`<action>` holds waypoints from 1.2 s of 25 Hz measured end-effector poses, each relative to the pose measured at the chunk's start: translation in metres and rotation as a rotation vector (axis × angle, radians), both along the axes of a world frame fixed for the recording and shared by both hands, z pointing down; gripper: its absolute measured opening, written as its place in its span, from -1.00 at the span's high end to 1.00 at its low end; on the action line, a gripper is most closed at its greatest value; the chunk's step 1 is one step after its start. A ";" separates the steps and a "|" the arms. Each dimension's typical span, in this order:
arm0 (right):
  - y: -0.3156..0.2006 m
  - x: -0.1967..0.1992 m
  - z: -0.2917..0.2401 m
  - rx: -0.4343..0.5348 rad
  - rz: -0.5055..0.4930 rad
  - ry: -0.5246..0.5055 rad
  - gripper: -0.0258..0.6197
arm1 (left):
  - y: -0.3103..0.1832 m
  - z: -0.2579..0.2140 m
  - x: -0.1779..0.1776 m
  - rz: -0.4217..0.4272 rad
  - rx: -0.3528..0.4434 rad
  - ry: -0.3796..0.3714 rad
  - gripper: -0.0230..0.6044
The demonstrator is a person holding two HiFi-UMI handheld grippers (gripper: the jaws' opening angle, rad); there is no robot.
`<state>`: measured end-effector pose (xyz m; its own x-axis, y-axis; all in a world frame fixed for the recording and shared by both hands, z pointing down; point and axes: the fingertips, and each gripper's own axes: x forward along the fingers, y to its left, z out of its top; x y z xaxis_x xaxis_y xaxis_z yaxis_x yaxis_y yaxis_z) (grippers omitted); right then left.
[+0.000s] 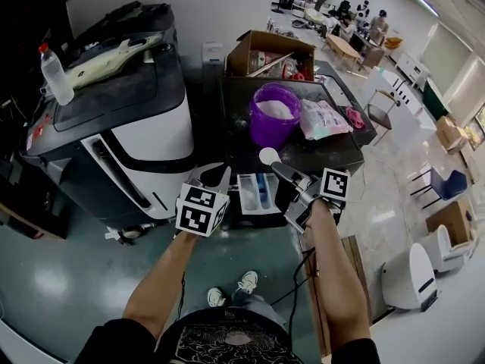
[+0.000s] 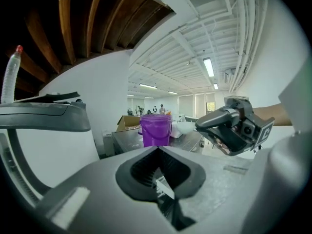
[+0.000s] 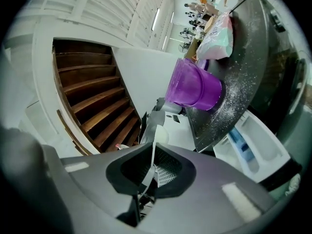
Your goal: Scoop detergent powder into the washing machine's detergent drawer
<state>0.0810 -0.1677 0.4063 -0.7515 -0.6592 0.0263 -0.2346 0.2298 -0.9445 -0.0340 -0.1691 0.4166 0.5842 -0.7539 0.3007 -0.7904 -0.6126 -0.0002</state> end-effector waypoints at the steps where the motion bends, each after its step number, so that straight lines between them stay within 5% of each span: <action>1: 0.003 -0.001 0.003 -0.005 -0.004 0.004 0.81 | 0.001 0.000 -0.001 -0.001 -0.002 0.003 0.93; 15: 0.010 0.001 0.046 -0.049 -0.121 0.071 0.81 | 0.009 0.024 0.004 -0.055 -0.051 0.032 0.93; 30: -0.011 0.004 0.094 -0.058 -0.352 0.211 0.81 | -0.002 0.046 0.006 -0.208 -0.087 0.023 0.93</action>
